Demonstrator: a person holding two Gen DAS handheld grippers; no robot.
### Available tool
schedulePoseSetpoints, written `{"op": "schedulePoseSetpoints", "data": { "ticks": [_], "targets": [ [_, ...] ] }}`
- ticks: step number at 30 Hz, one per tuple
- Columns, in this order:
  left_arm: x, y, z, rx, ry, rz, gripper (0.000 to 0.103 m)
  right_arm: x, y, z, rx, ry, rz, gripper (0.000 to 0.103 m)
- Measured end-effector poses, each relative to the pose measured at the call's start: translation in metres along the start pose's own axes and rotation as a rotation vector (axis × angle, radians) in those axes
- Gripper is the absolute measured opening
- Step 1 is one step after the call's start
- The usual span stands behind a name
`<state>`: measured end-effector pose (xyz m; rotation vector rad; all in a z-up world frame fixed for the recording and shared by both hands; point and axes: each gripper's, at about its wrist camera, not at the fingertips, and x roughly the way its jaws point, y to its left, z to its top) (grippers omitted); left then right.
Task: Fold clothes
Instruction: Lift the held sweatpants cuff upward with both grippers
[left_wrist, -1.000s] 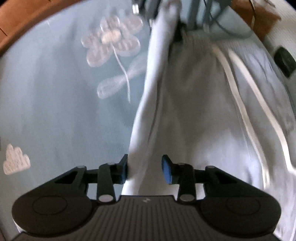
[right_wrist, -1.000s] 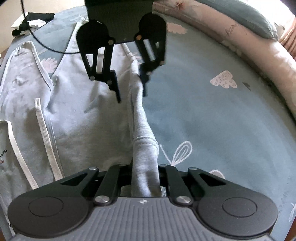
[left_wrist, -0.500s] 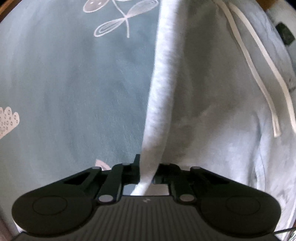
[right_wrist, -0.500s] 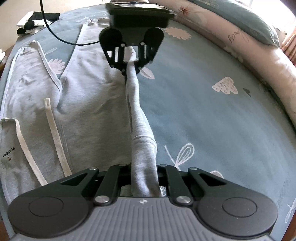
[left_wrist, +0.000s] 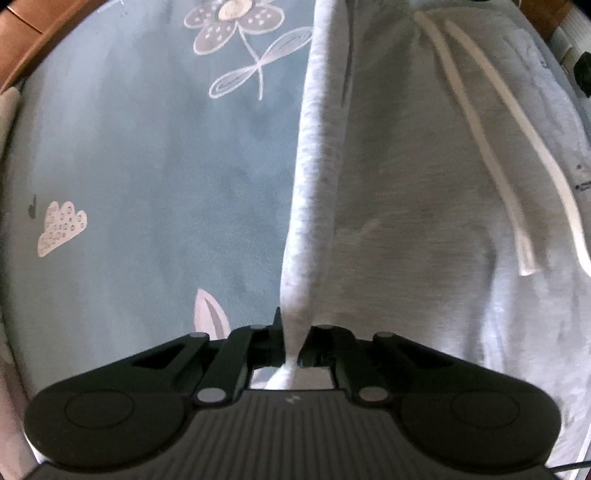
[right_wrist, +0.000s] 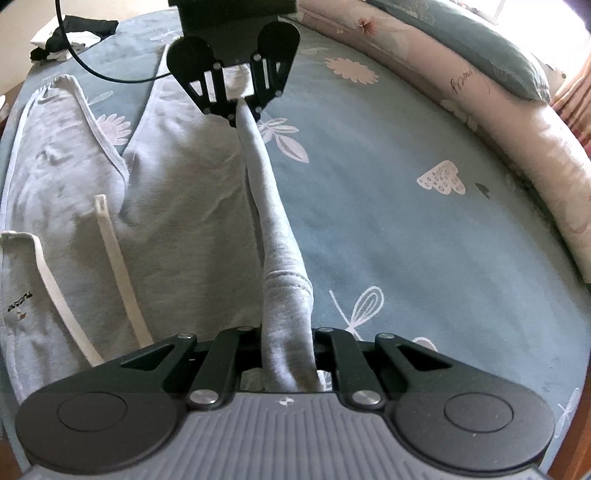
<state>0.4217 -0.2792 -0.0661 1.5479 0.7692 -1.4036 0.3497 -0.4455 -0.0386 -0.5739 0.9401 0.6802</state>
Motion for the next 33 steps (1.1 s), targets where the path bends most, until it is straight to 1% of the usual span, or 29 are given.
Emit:
{"op": "schedulePoseSetpoints", "data": {
  "ticks": [4,9,11,14,17,19,23,24,26,33],
  "targets": [
    [-0.028,-0.033,-0.003,0.011,-0.026,0.031,0.002,-0.014,0.018,0.004,-0.011,0.007,-0.018,0.013],
    [-0.063,-0.053,-0.019,-0.01,-0.076,0.052,0.002,-0.033,0.043,0.009,-0.038,0.016,-0.034,0.013],
    [-0.075,-0.061,-0.035,-0.032,-0.093,0.049,0.002,-0.041,0.052,0.01,-0.04,0.016,-0.033,0.013],
    [-0.077,-0.079,-0.038,0.002,-0.105,0.038,0.002,-0.051,0.07,0.009,-0.053,0.026,-0.029,0.013],
    [-0.083,-0.097,-0.043,0.048,-0.115,0.004,0.002,-0.055,0.091,0.005,-0.103,0.054,-0.042,0.013],
    [-0.085,-0.115,-0.048,0.108,-0.118,-0.01,0.002,-0.054,0.106,0.001,-0.136,0.078,-0.048,0.013],
    [-0.071,-0.144,-0.047,0.198,-0.112,-0.094,0.002,-0.052,0.135,-0.009,-0.159,0.109,-0.038,0.013],
    [-0.079,-0.163,-0.056,0.221,-0.116,-0.108,0.002,-0.051,0.143,-0.012,-0.169,0.118,-0.037,0.013],
    [-0.077,-0.176,-0.055,0.247,-0.123,-0.146,0.002,-0.049,0.158,-0.018,-0.19,0.137,-0.04,0.013],
    [-0.069,-0.207,-0.048,0.356,-0.147,-0.228,0.002,-0.032,0.209,-0.045,-0.377,0.224,-0.117,0.013]
  ]
}}
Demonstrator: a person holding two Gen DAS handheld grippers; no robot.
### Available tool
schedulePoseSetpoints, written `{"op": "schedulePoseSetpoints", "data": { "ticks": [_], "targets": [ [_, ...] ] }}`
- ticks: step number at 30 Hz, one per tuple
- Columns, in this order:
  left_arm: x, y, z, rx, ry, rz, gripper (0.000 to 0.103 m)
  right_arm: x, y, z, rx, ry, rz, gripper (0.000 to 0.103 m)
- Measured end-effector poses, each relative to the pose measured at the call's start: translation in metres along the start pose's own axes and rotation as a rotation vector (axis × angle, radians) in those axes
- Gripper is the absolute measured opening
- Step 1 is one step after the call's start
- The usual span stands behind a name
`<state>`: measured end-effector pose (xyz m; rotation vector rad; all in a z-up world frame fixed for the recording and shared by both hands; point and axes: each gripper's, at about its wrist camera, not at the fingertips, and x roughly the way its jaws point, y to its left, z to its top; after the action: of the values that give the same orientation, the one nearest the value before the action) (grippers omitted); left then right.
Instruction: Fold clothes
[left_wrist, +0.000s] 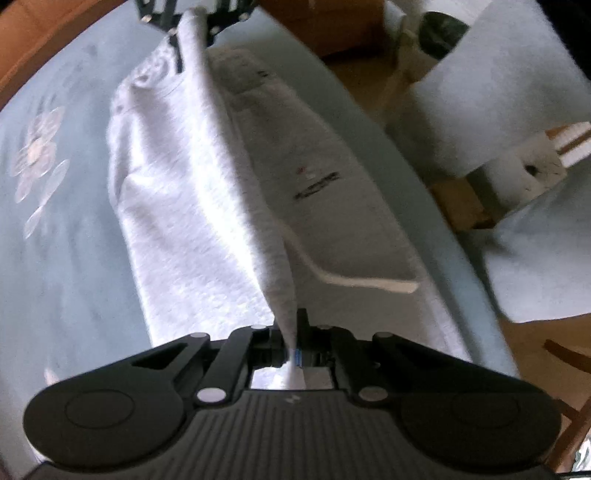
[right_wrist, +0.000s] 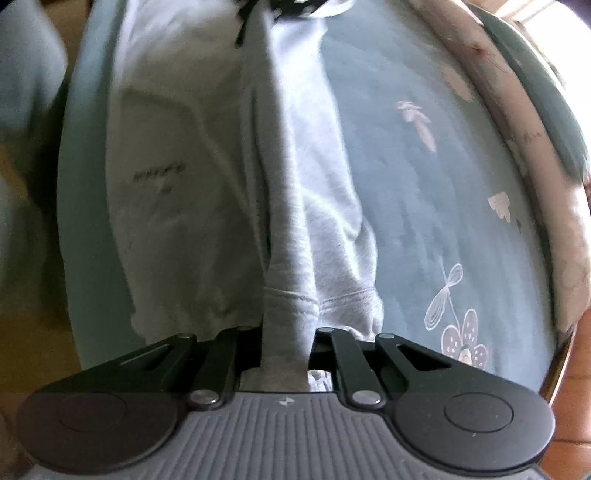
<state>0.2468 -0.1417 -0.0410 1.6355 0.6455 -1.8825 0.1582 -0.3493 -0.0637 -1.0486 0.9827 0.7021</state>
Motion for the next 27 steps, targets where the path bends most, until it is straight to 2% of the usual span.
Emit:
{"op": "schedulePoseSetpoints", "data": {
  "ticks": [7,16,21,22,24,25,27],
  "targets": [
    [0.033,-0.004,0.026,0.091,-0.025,-0.05,0.002,0.026,0.041,-0.009,-0.147,0.108,-0.118,0.013],
    [0.071,-0.017,0.039,0.136,0.011,-0.082,0.002,0.046,0.054,-0.012,-0.139,0.15,-0.156,0.015],
    [0.086,-0.023,0.042,0.139,0.032,-0.066,0.002,0.047,0.057,-0.008,-0.125,0.164,-0.211,0.034],
    [0.089,-0.025,0.043,0.139,0.034,-0.062,0.002,0.044,0.058,-0.006,-0.124,0.166,-0.227,0.041],
    [0.09,-0.025,0.044,0.113,0.028,-0.062,0.002,0.036,0.061,-0.003,-0.117,0.169,-0.245,0.043],
    [0.086,-0.025,0.042,0.07,0.024,-0.057,0.002,0.032,0.063,-0.001,-0.11,0.168,-0.244,0.045],
    [0.083,-0.024,0.04,0.047,0.016,-0.056,0.002,0.022,0.068,0.004,-0.103,0.156,-0.221,0.045]
  ]
}}
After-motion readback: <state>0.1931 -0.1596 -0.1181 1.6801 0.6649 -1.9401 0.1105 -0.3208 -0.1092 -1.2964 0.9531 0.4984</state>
